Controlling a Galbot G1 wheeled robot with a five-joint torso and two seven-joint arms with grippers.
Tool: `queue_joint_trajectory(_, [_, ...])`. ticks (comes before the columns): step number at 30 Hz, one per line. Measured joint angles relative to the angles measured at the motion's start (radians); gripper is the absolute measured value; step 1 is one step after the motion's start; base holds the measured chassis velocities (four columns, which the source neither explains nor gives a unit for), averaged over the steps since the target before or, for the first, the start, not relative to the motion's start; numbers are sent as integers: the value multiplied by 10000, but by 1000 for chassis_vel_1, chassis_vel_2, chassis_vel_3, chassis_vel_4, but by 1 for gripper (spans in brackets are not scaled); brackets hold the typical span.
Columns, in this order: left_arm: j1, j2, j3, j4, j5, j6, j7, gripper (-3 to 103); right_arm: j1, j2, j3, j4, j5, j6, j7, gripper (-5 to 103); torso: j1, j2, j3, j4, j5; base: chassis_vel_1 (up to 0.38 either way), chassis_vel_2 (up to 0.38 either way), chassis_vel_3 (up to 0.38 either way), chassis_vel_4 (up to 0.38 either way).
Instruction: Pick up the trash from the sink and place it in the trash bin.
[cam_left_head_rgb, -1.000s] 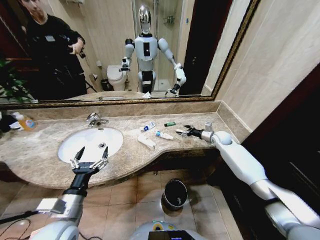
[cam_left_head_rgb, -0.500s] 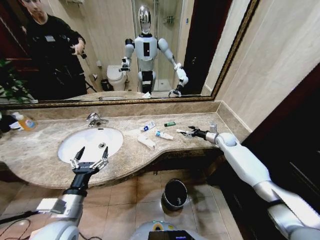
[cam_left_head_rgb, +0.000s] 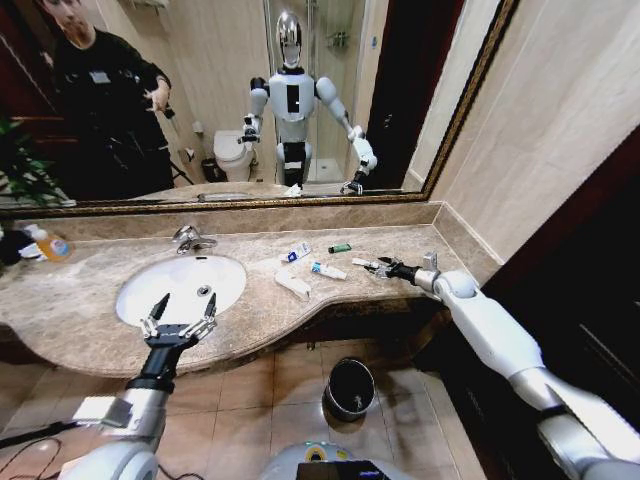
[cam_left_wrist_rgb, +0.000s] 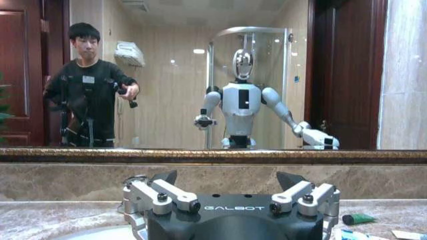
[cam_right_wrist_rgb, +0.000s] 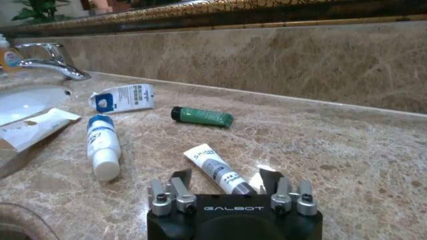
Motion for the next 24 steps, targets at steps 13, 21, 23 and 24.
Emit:
queue_joint_trajectory(13, [0,0,0,0,0,0,0,100,-52,-181,-77,-6,69,123,185,28,0,0,0,0,1,0,0,0,0])
queue_joint_trajectory(21, [0,0,0,0,0,0,0,100,-447,-532,58,909,412,93,759,16,0,0,0,1,1,0,0,0,0])
queue_joint_trajectory(23, [0,0,0,0,0,0,0,100,-617,-627,218,1265,597,28,999,16,1,0,0,1,0,0,0,0,0])
queue_joint_trajectory(24, [0,0,0,1,0,0,0,100,-691,-667,280,1421,686,6,1103,16,0,0,0,1,-1,0,0,0,0])
